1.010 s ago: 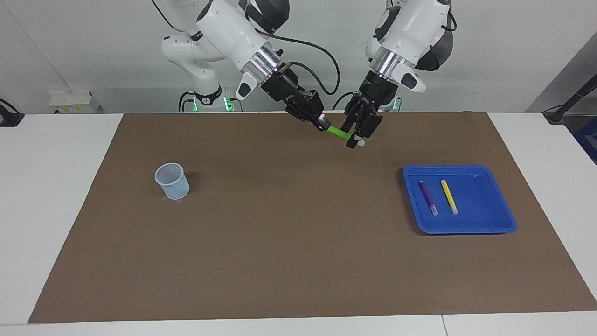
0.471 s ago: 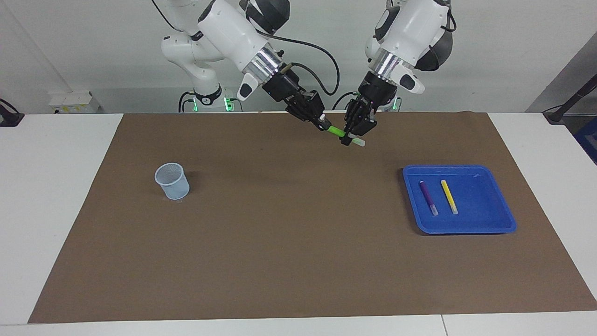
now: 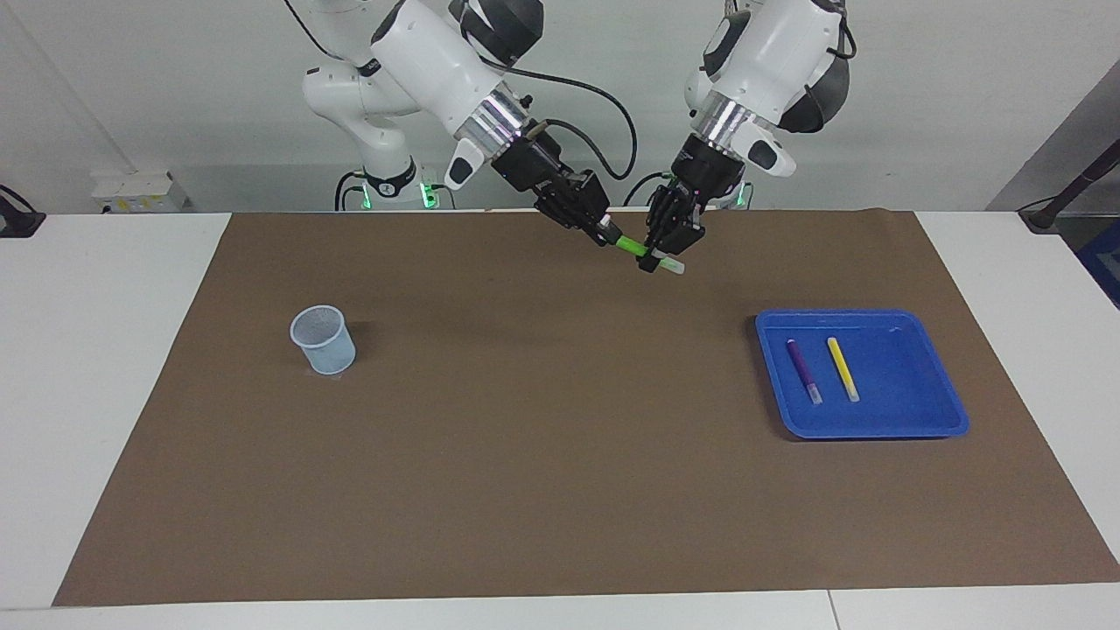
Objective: Right arm passes pens to left for tray arrangement
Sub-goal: 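Open the right gripper and pull the green pen away with left, then lower the green pen into the tray while the right gripper withdraws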
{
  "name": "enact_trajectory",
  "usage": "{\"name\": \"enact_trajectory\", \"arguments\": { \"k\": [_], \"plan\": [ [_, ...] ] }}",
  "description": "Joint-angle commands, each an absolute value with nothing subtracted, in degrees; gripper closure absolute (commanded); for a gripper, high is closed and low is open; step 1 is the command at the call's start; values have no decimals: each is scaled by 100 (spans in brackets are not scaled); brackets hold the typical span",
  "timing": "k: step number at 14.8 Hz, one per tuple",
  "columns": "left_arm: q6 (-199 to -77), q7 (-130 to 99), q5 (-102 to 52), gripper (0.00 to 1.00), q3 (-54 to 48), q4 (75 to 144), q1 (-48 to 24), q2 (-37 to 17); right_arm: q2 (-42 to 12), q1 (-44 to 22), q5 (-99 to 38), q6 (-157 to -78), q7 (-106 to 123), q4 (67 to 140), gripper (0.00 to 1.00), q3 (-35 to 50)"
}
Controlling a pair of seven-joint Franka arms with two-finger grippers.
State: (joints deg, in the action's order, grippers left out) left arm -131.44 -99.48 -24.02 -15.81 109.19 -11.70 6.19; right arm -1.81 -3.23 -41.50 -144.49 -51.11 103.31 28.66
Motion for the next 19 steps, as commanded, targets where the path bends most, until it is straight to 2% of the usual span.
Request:
{"name": "enact_trajectory", "arguments": {
  "k": [1,3,5,9,12,16,19],
  "plan": [
    [-12982,-9818,-2461,100,-1529,10969,-1231,694,-105,-237,-4219,-14476,-5054,10362,0,2865],
    [-12868,-9486,-2452,100,-1521,10995,-1187,721,-106,-141,-4192,-14371,-4914,10362,0,2856],
    [-12352,-8636,-2452,100,-1468,10995,-1134,764,-88,60,-4062,-13890,-4337,10362,0,2839],
    [-10797,-6098,-2391,100,-1459,10995,-442,940,0,693,-3465,-12756,-3140,10362,0,2839],
    [-9680,-3918,-1936,100,-1459,11004,253,1054,105,914,-2596,-11938,-3059,10380,0,2839],
    [-9159,-2017,-1074,100,-1459,11013,755,1099,211,1247,-1942,-10980,-3059,10389,0,2839],
    [-9070,-830,-660,100,-1459,11030,1132,1037,351,1423,-1681,-10749,-2928,10564,0,2839]
  ]
}}
